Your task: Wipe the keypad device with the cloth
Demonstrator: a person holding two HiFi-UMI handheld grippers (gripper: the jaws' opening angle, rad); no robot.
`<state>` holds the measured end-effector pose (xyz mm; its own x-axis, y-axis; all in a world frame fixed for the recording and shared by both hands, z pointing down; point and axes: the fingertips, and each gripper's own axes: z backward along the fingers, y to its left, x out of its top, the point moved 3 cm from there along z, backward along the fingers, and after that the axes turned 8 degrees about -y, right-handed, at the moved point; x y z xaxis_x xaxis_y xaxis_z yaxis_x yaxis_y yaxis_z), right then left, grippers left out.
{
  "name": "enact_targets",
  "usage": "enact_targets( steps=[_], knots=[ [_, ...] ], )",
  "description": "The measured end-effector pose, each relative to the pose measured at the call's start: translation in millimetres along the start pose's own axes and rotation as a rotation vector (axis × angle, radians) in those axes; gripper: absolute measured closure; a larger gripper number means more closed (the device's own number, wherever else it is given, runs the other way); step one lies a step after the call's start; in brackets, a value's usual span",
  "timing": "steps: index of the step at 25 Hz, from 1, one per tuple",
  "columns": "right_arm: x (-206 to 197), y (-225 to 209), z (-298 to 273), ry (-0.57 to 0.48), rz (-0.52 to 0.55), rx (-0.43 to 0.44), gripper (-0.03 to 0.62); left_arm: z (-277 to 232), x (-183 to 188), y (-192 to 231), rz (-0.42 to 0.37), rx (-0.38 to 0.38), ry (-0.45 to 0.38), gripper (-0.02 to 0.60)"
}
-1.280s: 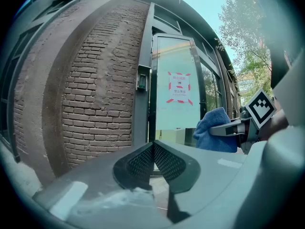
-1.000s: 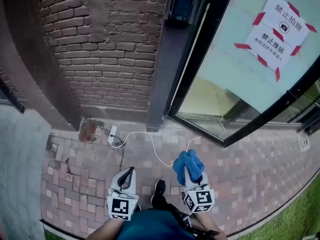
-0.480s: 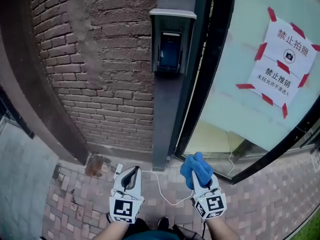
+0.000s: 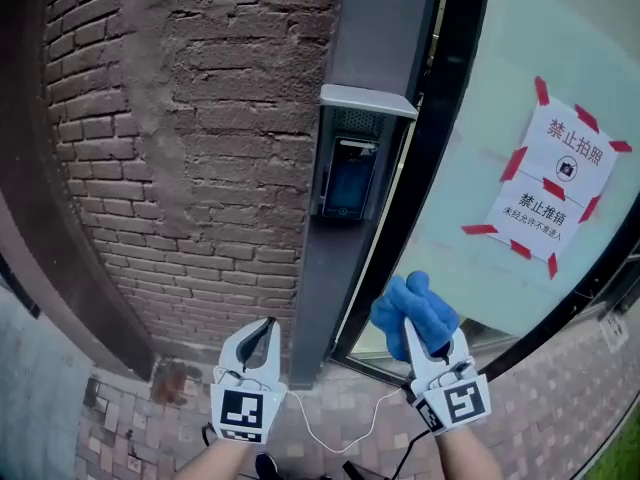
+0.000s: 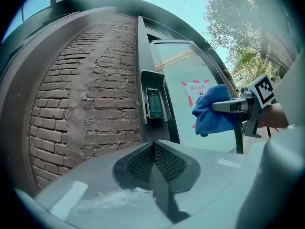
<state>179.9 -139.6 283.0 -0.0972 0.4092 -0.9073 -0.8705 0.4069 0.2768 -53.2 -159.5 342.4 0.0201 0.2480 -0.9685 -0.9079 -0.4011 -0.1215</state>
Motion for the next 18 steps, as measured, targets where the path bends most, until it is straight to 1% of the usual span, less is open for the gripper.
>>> enact_targets(
  steps=[3, 6, 8, 11, 14, 16, 18],
  knots=[
    [47.0, -8.6, -35.1, -0.061, 0.071, -0.012, 0.551, -21.5, 23.8, 20.6, -0.024, -0.022, -0.033, 0.591],
    [96.4, -18.0, -63.2, -0.116, 0.152, -0.030, 0.551, -40.8, 47.2, 34.8, -0.062, -0.061, -0.067, 0.589],
    [131.0, -22.4, -83.2, -0.154, 0.193, -0.034, 0.551, -51.5, 62.1, 47.2, -0.088, -0.073, -0.092, 0.591],
    [180.8, -26.7, -115.2, -0.213, 0.219, -0.031, 0.551, -62.1, 79.5, 66.2, -0.121, -0.070, -0.118, 0.591],
    [226.2, -30.1, -147.5, -0.261, 0.248, -0.013, 0.551, -72.0, 95.5, 75.0, -0.146, -0.060, -0.139, 0.591],
    [248.7, -29.6, -169.6, -0.268, 0.276, 0.016, 0.551, -76.9, 104.3, 77.2, -0.165, -0.051, -0.153, 0.591],
    [261.1, -28.3, -193.2, -0.256, 0.283, 0.052, 0.551, -79.4, 111.0, 79.2, -0.177, -0.036, -0.156, 0.589]
  ],
)
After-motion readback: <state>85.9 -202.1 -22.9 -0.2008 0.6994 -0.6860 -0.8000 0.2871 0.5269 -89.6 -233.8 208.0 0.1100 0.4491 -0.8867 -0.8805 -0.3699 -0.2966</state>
